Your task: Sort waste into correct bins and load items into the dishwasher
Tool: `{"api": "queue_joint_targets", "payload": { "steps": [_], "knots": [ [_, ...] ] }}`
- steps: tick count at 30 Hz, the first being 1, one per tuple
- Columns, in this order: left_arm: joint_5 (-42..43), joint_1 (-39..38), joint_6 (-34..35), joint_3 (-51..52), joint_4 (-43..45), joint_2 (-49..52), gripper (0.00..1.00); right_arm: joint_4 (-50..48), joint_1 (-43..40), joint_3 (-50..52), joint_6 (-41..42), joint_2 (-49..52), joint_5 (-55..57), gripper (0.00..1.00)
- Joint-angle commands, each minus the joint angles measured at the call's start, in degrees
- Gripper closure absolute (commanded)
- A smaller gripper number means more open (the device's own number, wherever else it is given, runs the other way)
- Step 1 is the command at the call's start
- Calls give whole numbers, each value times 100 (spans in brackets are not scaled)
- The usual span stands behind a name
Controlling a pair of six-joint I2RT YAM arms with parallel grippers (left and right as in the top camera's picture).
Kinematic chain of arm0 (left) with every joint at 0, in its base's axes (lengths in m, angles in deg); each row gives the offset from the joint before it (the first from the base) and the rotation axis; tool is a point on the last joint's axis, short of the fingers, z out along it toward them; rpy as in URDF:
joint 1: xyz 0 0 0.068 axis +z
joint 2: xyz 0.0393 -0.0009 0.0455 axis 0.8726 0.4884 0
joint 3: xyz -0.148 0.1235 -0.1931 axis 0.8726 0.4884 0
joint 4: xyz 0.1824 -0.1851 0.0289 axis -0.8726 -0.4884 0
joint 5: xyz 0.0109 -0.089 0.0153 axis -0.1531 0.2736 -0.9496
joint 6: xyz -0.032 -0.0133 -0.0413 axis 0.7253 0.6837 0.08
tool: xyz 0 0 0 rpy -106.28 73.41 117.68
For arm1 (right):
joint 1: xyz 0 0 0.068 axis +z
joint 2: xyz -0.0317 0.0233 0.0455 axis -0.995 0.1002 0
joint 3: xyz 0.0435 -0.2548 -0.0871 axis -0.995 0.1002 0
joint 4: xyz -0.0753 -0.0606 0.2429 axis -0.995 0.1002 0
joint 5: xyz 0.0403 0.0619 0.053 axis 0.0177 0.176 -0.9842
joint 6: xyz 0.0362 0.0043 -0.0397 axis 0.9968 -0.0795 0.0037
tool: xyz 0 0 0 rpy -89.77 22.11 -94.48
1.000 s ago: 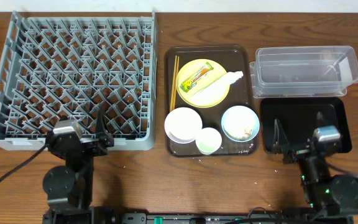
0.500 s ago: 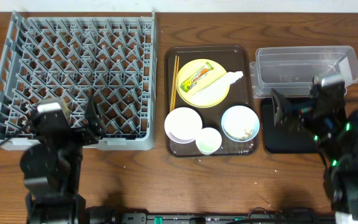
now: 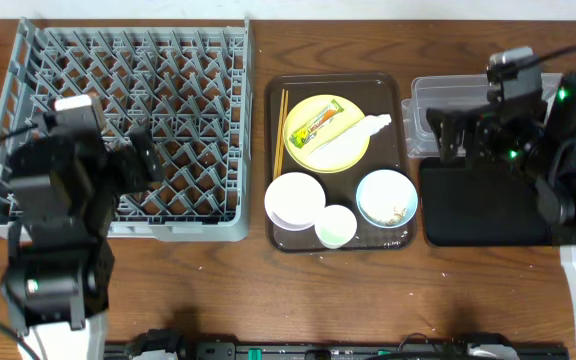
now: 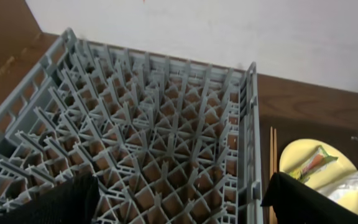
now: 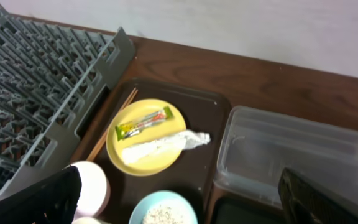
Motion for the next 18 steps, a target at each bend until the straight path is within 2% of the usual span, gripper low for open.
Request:
{"api": "queue_joint_targets", "payload": {
  "steps": [1, 6, 10, 18],
  "knots": [
    [-7, -17, -55, -219, -15, 238, 10, 37, 66, -177, -157, 79, -44, 1],
    [-9, -17, -55, -219, -15, 365, 11, -76, 70, -151, -66, 109, -308, 1],
    [-7, -17, -52, -219, -20, 358, 11, -470, 144, -151, 387, 216, -474, 1],
    [-9, -17, -52, -219, -39, 308, 11, -1016, 951, -330, 1676, 1075, 400, 1]
  ]
}}
